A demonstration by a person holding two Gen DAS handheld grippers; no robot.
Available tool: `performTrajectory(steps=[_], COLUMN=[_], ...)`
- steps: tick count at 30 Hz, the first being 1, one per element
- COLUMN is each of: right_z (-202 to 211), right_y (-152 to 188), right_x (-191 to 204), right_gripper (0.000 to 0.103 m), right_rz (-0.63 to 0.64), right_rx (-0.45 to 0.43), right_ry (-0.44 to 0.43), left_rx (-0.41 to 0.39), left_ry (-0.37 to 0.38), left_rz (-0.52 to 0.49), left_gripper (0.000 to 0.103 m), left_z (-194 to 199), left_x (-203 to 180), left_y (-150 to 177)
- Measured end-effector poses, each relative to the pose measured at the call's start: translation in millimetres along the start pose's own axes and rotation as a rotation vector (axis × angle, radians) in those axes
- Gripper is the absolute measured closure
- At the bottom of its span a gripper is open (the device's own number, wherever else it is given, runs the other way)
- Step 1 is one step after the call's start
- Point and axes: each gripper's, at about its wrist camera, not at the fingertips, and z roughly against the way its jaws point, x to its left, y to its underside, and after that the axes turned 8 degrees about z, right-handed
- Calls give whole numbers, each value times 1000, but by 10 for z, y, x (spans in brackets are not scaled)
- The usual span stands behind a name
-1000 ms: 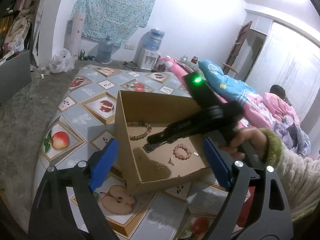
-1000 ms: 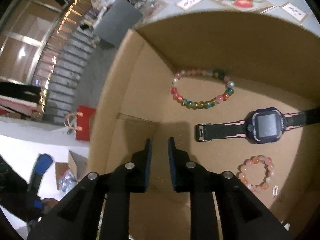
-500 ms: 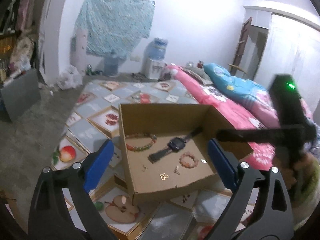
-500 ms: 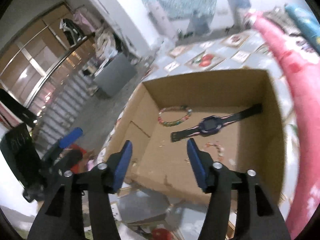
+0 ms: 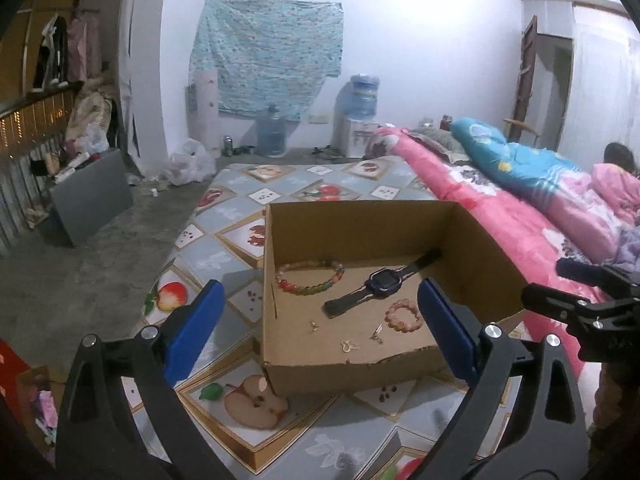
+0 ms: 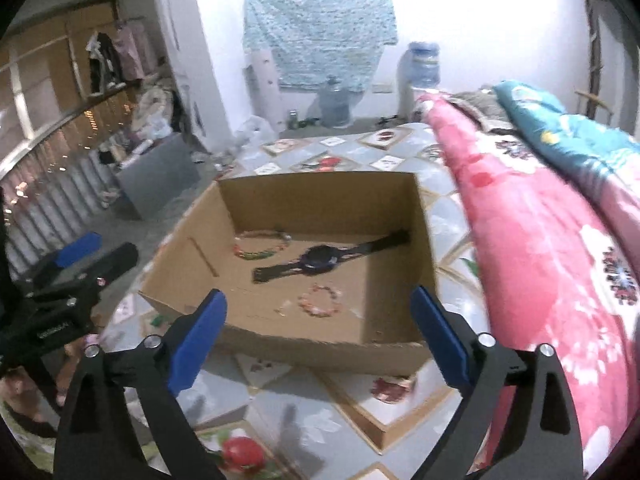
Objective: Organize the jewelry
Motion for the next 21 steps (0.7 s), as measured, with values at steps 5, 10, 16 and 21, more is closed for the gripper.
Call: performTrajectory(steps=[5, 10, 16, 21], right_z=[80, 225, 132, -147], right_y=[70, 103, 180, 329], right_x=[21, 6, -29, -163], right_gripper=[7, 7, 7, 7], right_rz=[42, 61, 46, -22], right_rx=[-36, -114, -73, 102], right_ry=[149, 191, 174, 94], left_rx=[45, 50, 73, 186], left_ry=[-16, -49, -108, -117], left_rz=[32, 85, 27, -12], left_gripper=[10, 10, 10, 10], left_z=[-23, -19, -68, -237], left_x=[6, 59, -29, -155], left_y=[34, 18, 54, 189])
